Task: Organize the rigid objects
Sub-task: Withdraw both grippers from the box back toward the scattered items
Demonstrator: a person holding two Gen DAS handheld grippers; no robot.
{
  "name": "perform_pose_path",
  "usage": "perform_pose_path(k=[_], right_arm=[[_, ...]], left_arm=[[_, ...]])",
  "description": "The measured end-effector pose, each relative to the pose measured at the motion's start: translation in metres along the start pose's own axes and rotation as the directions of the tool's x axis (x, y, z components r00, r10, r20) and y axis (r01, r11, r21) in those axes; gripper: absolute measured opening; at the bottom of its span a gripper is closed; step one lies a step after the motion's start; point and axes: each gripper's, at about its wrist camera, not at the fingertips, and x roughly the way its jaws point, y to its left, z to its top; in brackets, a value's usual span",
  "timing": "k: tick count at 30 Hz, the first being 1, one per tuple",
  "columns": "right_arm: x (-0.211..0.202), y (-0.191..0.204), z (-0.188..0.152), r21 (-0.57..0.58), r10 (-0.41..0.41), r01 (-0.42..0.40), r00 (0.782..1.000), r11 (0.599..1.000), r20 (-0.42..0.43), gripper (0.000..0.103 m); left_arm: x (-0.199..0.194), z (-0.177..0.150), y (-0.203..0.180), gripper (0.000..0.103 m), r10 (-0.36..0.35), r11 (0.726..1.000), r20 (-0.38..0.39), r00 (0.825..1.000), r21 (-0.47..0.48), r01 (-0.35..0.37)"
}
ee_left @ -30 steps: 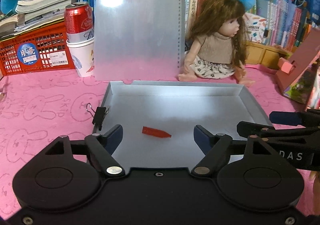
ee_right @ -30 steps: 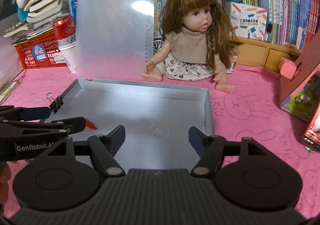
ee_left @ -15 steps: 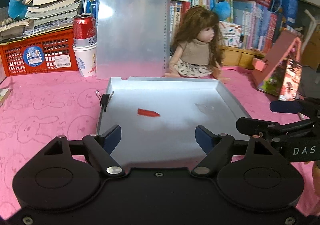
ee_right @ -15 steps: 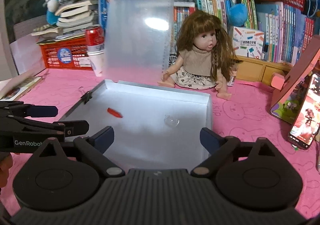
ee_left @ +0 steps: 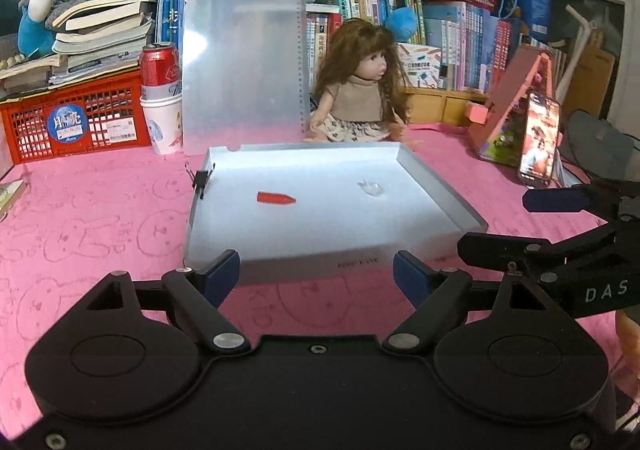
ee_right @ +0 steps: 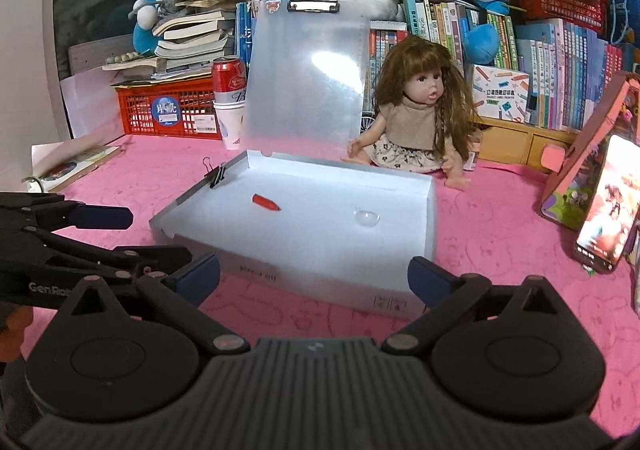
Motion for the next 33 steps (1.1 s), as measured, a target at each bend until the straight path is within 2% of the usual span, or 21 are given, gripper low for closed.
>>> perform_pose_path(k=[13, 23, 28, 33], right_arm=[[-0.02, -0.001, -0.046, 0.002, -0.045, 0.045, 0.999, 0.999, 0.015, 0.103], [-0.035, 0.004, -0.079, -0.013, -0.092, 0.093, 0.994, 0.996, 0.057, 0.103], [-0.04, 0.005, -0.092, -0.009, -0.099, 0.1, 0.994, 0.995, 0.046, 0.102], [-0.043, 0.001, -0.099, 0.031, -0.097, 0.095, 0.995, 0.995, 0.036, 0.101]], left_arm=[[-0.024, -0.047, 0.007, 0.083, 0.023, 0.999, -0.005, 1.0, -0.024, -0.023], [-0.041, -0.081, 0.002, 0.083, 0.046, 0.999, 0.021, 0.999, 0.007, -0.046], [-0.047, -0.09, 0.003, 0.078, 0.049, 0.998, 0.019, 0.999, 0.027, -0.049], [-0.049, -0.094, 0.008, 0.07, 0.038, 0.999, 0.007, 0.999, -0.001, -0.038]])
